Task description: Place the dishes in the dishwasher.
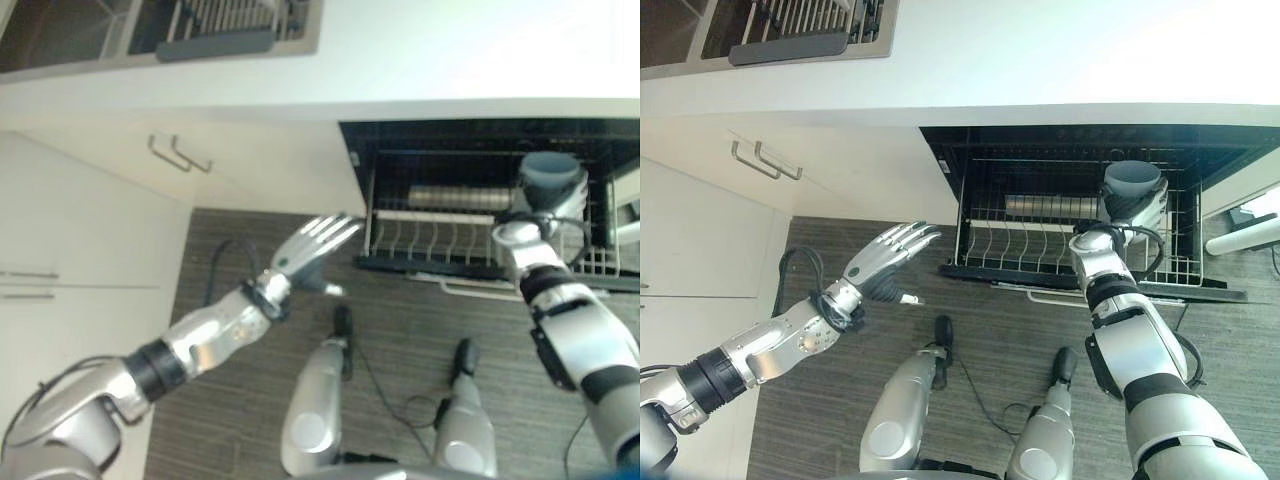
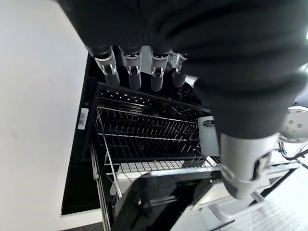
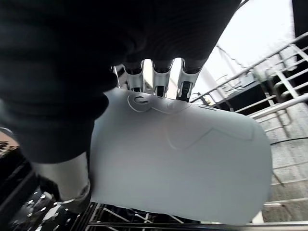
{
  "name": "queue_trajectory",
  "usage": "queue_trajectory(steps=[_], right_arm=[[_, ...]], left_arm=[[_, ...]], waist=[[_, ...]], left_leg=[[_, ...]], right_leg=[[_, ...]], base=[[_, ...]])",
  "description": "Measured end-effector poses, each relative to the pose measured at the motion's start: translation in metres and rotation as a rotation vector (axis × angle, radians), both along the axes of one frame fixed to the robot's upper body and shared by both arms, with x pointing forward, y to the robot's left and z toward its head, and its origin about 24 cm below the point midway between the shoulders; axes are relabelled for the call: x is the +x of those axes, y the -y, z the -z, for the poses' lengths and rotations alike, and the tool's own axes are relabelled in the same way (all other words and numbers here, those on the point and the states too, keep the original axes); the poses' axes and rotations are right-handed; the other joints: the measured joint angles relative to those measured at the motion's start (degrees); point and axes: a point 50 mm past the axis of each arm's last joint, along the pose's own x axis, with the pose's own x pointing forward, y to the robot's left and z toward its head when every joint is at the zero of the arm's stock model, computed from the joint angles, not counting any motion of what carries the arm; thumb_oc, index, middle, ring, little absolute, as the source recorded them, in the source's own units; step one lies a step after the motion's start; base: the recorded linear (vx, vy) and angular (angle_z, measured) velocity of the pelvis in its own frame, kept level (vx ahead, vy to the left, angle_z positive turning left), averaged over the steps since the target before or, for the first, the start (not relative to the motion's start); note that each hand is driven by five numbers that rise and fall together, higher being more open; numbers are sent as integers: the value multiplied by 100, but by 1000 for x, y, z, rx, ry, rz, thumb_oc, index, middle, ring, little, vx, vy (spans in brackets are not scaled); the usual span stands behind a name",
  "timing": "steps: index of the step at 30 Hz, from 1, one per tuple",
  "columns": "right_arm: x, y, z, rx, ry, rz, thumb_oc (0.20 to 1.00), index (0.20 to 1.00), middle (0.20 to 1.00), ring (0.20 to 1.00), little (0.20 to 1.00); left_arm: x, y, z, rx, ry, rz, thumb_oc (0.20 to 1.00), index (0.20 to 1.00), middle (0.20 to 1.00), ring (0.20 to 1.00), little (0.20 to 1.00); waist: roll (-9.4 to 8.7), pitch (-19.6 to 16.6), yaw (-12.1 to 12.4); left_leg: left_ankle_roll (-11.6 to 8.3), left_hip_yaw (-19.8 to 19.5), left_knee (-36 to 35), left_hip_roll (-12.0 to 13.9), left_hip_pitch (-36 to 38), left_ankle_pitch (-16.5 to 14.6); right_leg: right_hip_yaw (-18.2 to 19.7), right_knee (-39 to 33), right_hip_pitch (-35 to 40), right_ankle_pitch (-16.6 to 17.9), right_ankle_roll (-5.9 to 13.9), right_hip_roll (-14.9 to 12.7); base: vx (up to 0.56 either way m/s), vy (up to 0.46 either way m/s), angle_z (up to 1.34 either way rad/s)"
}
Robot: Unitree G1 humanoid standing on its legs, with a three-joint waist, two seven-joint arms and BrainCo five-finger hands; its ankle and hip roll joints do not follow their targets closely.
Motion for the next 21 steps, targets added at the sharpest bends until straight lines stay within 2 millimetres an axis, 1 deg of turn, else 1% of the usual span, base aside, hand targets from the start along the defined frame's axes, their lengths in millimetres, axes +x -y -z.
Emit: queue_trajectory(steps=[3, 8, 9, 10, 17, 21], right_arm=[[-2, 2, 2, -2, -11, 25, 200, 200, 200, 200, 200], [-3, 3, 3, -6, -10, 54, 200, 200, 200, 200, 200], [-3, 3, 4, -2, -12, 58, 454, 454, 454, 454, 454], [-4, 3, 5, 2, -19, 63, 1000, 1000, 1000, 1000, 1000], [-5, 0, 15, 79, -44, 62, 1000, 1000, 1000, 1000, 1000], [-4, -1, 16, 85, -49, 44, 1000, 1000, 1000, 1000, 1000]], left_arm=[[-1, 4, 2, -7, -7, 4, 1000, 1000, 1000, 1000, 1000], [-1, 3, 2, -14, 1, -10, 1000, 1000, 1000, 1000, 1000], [-1, 4, 2, -15, 2, -10, 1000, 1000, 1000, 1000, 1000], [-1, 5, 2, -18, 3, -8, 1000, 1000, 1000, 1000, 1000], [-1, 7, 2, -21, 1, -8, 1000, 1000, 1000, 1000, 1000], [-1, 6, 3, -17, -1, -13, 1000, 1000, 1000, 1000, 1000]], waist=[[3, -2, -3], [3, -2, -5], [4, -2, -4], [4, -2, -3], [4, -2, 2], [4, -2, 4]], left_leg=[[2, 1, 3, -3, 0, -1], [3, 6, 2, -4, 0, -2], [3, 7, 1, -4, 0, -2], [3, 7, 1, -3, 0, -2], [3, 5, 0, -1, 0, -2], [3, 5, 1, -2, 0, -2]], right_leg=[[3, -1, 2, 0, 0, -2], [6, -1, -1, 0, 0, -10], [6, -1, -1, 0, 0, -12], [6, -1, -1, 0, 0, -14], [4, -1, -1, 0, 0, -2], [4, -1, 1, 0, 0, -2]], base=[[0, 0, 0], [0, 0, 0], [0, 0, 0], [0, 0, 0], [0, 0, 0], [0, 0, 0]])
